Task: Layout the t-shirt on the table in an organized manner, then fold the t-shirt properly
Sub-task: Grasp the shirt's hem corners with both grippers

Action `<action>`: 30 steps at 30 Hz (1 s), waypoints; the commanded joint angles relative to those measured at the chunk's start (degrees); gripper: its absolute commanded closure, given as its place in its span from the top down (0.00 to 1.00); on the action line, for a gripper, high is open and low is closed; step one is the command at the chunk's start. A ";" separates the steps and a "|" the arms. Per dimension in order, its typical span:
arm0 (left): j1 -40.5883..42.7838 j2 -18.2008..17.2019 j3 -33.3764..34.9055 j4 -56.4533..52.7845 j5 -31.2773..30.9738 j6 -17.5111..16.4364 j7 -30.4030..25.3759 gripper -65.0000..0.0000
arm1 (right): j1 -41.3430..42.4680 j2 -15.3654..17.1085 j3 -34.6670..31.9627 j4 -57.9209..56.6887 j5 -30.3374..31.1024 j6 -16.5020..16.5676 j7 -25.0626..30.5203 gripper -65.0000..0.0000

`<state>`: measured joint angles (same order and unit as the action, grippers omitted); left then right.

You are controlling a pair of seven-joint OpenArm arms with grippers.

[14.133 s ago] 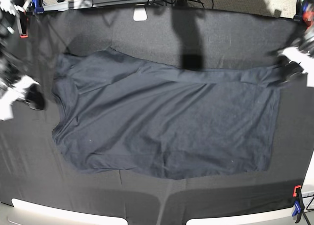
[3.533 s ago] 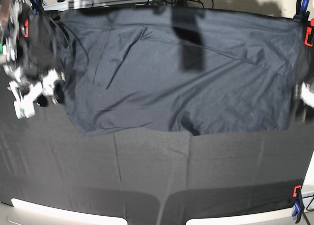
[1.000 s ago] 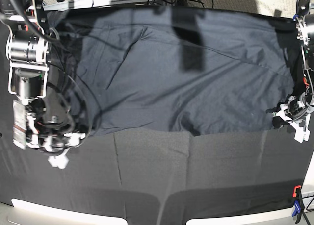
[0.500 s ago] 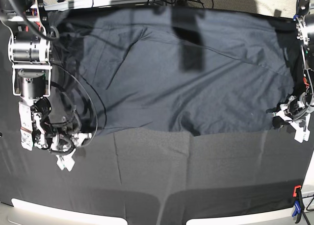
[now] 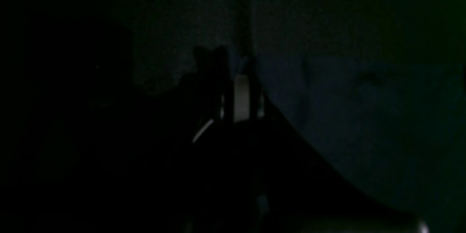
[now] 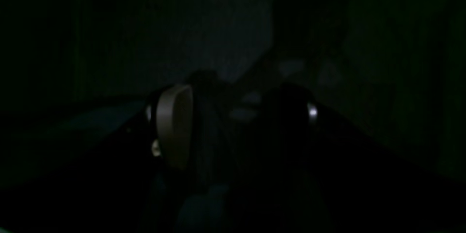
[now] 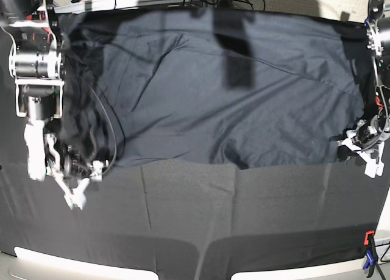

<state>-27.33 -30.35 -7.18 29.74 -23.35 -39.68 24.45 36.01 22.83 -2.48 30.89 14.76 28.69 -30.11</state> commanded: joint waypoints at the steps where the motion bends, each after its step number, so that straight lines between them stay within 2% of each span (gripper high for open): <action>1: -1.09 -0.79 -0.11 0.46 0.35 -0.32 0.90 0.00 | 0.92 0.28 0.15 -0.13 -0.70 0.42 -0.57 0.55; 4: -1.09 -0.76 -0.11 0.46 0.35 -0.32 -0.11 0.00 | 1.20 0.17 0.15 -0.13 -0.04 3.28 -0.55 0.47; 6: -1.07 -0.76 -0.11 0.46 0.35 -0.32 -0.09 0.00 | 1.60 0.20 0.15 -0.11 3.58 5.31 -1.57 0.45; 9: -1.09 -0.76 -0.11 0.46 0.35 -0.32 -0.09 0.00 | 2.36 0.13 0.15 -0.11 9.68 8.68 -6.36 0.45; 12: -1.07 -0.76 -0.11 0.46 0.37 -0.32 -0.02 0.00 | 3.28 0.17 0.15 -0.11 12.55 9.97 -10.49 0.43; 14: -1.07 -0.76 -0.11 0.46 0.37 -0.32 -0.02 0.00 | 3.69 0.20 0.17 -0.11 12.48 9.94 -12.07 0.33; 17: -1.07 -0.76 -0.11 0.46 0.35 -0.32 0.04 0.00 | 3.98 0.24 0.17 0.13 12.26 9.94 -12.87 0.10; 19: -1.07 -0.79 -0.11 0.46 0.35 -0.32 -0.31 0.00 | 3.96 0.26 0.17 0.79 12.22 10.01 -12.83 0.01; 22: -1.09 -0.79 -0.11 0.46 0.28 -0.32 -3.13 0.00 | 3.93 0.57 0.15 3.76 12.26 11.31 -12.79 0.00; 26: -1.09 -0.85 -0.37 1.57 0.28 -0.32 -6.56 0.00 | 3.58 0.98 0.22 11.21 12.24 11.31 -12.81 0.00; 30: -1.07 -0.83 -0.37 4.04 0.28 -0.32 -7.41 0.00 | 0.98 0.98 0.22 19.78 11.43 11.31 -12.81 0.00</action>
<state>-26.81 -30.20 -7.29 32.60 -22.02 -39.48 18.39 35.33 22.94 -2.55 50.09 25.36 39.51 -43.99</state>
